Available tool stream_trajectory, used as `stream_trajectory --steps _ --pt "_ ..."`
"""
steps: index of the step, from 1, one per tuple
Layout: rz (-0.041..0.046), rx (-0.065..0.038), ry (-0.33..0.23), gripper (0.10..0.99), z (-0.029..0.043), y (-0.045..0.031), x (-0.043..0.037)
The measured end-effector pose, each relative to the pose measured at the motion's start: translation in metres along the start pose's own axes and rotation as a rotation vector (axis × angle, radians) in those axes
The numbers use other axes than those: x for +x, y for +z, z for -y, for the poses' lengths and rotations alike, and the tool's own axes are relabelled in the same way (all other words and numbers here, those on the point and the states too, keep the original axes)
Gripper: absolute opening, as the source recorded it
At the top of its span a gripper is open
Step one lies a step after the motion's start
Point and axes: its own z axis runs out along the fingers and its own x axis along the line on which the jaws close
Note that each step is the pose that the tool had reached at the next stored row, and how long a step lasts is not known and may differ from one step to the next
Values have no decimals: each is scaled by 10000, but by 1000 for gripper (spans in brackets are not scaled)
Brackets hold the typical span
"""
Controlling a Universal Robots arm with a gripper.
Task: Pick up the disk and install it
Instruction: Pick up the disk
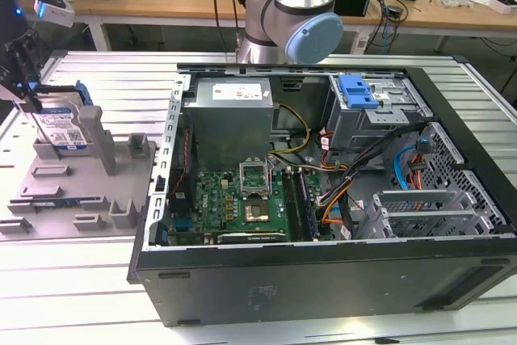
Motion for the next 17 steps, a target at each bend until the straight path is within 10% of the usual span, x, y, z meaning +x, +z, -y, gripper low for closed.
stream_trajectory --steps 17 --pt "2 0 52 369 -8 -211 2"
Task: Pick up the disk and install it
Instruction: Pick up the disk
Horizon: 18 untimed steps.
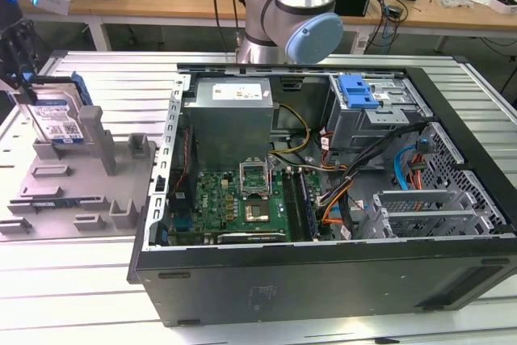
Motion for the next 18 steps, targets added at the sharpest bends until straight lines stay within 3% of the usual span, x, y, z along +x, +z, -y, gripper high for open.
stream_trajectory --steps 5,8,13,18 --pt "1 1 8 369 -5 -138 0" --pt "2 1 53 369 -18 -547 1" --pt "3 0 80 369 -17 -780 3" --pt "5 1 135 369 -11 -1072 5"
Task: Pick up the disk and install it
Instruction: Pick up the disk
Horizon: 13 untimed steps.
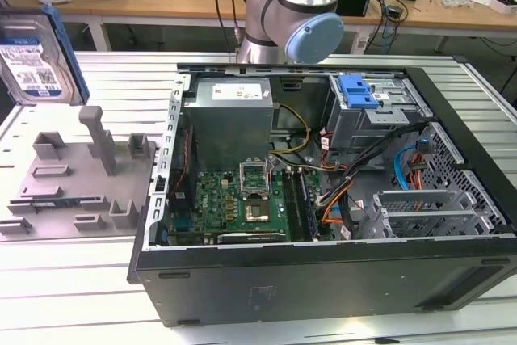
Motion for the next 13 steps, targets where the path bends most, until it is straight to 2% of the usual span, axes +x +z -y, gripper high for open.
stream_trajectory --steps 2,3,5,8,9,11,12,13 --pt "2 2 24 369 6 -92 1" --pt "2 1 54 369 13 -189 2" --pt "3 2 81 369 20 -280 4" --pt "6 1 138 369 34 -468 6" --pt "7 2 166 369 41 -577 8" --pt "8 3 191 369 48 -675 10" --pt "9 3 215 369 54 -759 14" --pt "10 5 228 369 56 -791 16"
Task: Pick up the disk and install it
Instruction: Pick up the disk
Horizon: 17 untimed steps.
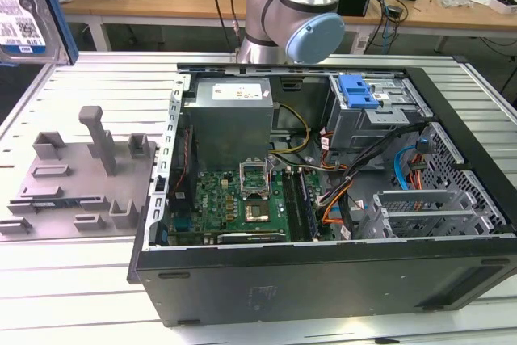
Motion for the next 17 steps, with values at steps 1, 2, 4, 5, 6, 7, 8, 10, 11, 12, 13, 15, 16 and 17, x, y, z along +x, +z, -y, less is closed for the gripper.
stream_trajectory --steps 1,2,4,5,6,7,8,10,11,12,13,15,16,17 --pt "-1 -2 15 369 2 -21 4" --pt "0 -3 43 369 3 -26 8" --pt "1 -2 47 369 3 -26 8" --pt "1 -2 48 369 2 -26 8" --pt "1 -2 49 369 2 -26 10" --pt "0 -2 45 369 13 -27 37" --pt "0 -2 44 369 24 -27 57" --pt "0 -2 40 369 60 -29 119" --pt "0 -2 38 369 75 -30 142" --pt "1 -2 36 369 99 -31 176" --pt "0 -2 38 369 132 -33 217" --pt "0 -8 36 369 199 -36 286" --pt "-1 -11 36 369 230 -38 316" --pt "-1 -11 37 369 255 -39 338"
